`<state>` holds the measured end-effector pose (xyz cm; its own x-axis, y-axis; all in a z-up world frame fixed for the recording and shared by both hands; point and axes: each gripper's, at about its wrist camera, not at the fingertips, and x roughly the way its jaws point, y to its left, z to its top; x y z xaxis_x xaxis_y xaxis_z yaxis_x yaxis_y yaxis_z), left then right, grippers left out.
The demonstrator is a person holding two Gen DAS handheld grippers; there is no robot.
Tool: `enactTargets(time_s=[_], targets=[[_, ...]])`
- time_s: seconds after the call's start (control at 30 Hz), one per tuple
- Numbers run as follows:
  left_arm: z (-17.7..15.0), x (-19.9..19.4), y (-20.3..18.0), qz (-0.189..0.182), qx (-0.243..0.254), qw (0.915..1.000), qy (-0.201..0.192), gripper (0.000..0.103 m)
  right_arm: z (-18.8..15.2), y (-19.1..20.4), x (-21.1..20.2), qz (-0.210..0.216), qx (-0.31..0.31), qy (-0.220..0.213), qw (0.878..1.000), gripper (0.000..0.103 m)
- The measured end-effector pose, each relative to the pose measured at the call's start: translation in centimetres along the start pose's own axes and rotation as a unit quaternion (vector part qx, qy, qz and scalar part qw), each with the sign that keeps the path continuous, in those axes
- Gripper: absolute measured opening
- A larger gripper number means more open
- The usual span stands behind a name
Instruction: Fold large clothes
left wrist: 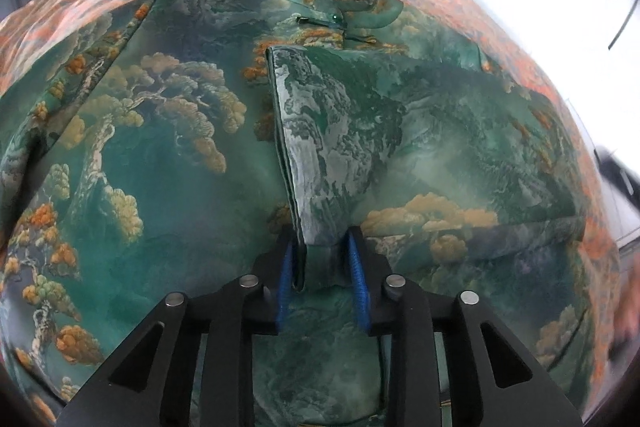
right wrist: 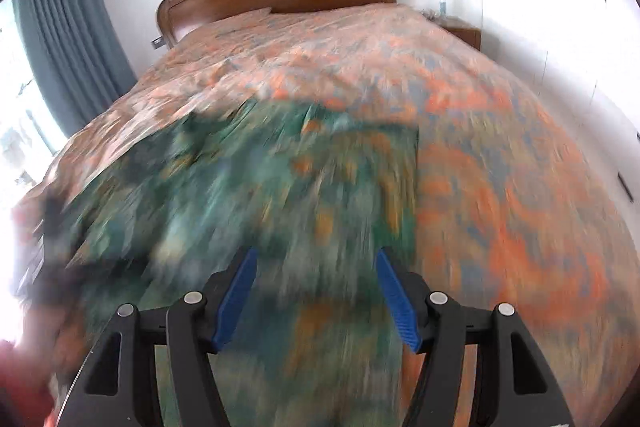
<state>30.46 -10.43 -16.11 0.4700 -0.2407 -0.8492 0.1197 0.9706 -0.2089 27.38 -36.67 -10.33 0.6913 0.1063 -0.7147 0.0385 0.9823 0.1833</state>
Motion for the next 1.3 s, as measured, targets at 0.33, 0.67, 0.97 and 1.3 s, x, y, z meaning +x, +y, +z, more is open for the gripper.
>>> enactTargets(time_s=[0.33,0.67,0.97,1.3], targets=[[-1.4,1.7,1.0,-0.009,0.013,0.9995,-0.027,0.031,1.4,-0.5,14.0,-0.035,0.005,0.155,0.987,0.065],[-2.4,1.2,0.2,0.008,0.031,0.9987,-0.041,0.032,6.7,-0.3,11.7,-0.021,0.072,0.072,0.995,0.065],[-3.7,-3.2,-1.5,0.02,0.075,0.994,-0.076,0.079,2.2,0.2,10.1,-0.042,0.051,0.053,0.996,0.065],[-6.9,-8.3,-1.3,0.011,0.096,0.9918,-0.083,0.087,-5.4,4.3,6.1,-0.026,-0.017,0.12,0.992,0.065]])
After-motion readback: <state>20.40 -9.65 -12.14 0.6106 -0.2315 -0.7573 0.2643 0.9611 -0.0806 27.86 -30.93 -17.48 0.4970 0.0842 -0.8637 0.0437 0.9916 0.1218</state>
